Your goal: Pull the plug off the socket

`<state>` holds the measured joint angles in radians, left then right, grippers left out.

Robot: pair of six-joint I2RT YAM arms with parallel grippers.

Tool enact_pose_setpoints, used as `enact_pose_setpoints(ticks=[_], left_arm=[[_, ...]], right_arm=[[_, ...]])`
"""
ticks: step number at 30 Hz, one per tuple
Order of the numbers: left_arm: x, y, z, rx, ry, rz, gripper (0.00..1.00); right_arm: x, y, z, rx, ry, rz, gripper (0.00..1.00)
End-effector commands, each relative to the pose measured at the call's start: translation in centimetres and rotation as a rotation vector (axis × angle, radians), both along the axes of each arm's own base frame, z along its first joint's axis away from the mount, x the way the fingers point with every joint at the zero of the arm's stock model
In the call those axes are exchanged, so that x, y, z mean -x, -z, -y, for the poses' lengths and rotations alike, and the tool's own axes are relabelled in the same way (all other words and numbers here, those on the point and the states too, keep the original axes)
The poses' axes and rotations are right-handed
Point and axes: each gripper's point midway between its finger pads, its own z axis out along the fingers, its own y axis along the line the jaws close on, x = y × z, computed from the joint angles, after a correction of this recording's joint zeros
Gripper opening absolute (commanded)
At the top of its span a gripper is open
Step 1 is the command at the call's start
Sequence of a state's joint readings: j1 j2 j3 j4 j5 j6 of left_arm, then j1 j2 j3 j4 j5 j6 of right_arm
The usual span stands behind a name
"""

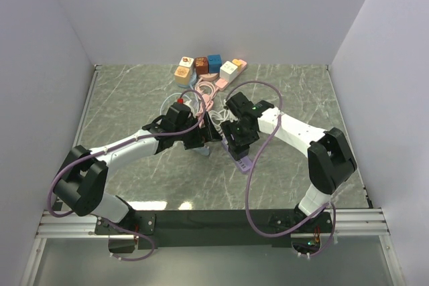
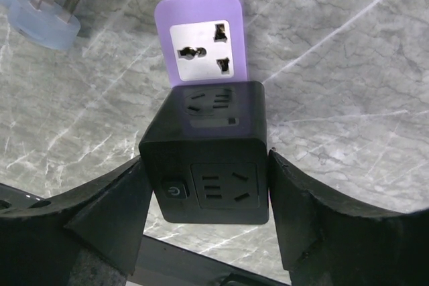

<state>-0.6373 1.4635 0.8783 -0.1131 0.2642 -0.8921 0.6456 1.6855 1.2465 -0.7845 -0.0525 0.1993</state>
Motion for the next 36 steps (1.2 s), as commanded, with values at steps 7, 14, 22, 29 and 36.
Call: enact_pose_setpoints(ticks=[7, 14, 22, 29, 36], left_arm=[[-0.2, -1.3, 0.2, 0.033, 0.019, 0.052, 1.00], [-0.1, -1.4, -0.1, 0.028, 0.013, 0.059, 0.99], [0.0, -0.6, -0.2, 0.021, 0.012, 0.040, 0.99], [-1.3, -0.4, 1.7, 0.058, 0.020, 0.013, 1.00], [-4.3, -0.9, 2.8, 0.034, -0.044, 0.040, 1.00]], right_arm=[[-0.6, 2.7, -0.1, 0.061, -0.047, 0.006, 0.96], [-0.8, 2.0, 0.2, 0.057, -0.046, 0.044, 0.79], [0.2, -1.7, -0.5, -0.041, -0.043, 0.063, 0.02], [1.5, -7.0, -3.7, -0.270, -0.112, 0.068, 0.00], [2.6, -9.1, -6.2, -0.429, -0.122, 0.029, 0.00]])
